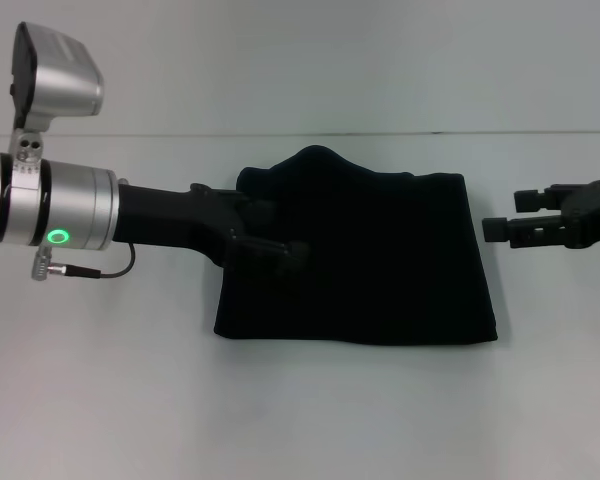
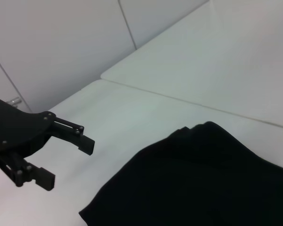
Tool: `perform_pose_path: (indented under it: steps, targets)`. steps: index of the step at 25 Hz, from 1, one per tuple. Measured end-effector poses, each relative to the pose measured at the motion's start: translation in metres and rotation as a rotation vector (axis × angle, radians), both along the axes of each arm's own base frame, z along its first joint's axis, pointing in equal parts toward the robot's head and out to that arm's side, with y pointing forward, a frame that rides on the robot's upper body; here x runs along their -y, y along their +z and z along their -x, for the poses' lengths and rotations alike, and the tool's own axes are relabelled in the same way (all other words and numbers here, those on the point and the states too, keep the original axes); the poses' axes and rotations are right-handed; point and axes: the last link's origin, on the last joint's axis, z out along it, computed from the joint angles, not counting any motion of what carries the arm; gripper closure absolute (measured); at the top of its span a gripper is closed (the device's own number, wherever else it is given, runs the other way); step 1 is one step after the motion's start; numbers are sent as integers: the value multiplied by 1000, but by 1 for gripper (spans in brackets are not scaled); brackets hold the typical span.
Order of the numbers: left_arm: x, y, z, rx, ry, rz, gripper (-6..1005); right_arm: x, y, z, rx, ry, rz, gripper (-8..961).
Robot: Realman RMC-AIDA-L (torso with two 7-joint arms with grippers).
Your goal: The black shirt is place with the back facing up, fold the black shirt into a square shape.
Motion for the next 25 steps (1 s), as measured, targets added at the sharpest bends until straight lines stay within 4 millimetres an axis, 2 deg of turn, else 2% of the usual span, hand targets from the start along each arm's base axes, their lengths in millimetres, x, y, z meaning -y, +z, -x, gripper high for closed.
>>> perform_pose_path:
  steps: [7,12,25]
  targets:
    - [-2,7,8,-3,24,-18,115,-12,-19,14,19,32,51,49]
    - [-1,13,22,-23,65,-39,115,-19,-29,26,53,64,76,50]
    - [2,17,29,-19,84,-53,115,-27,-37,35,90,60,106,50]
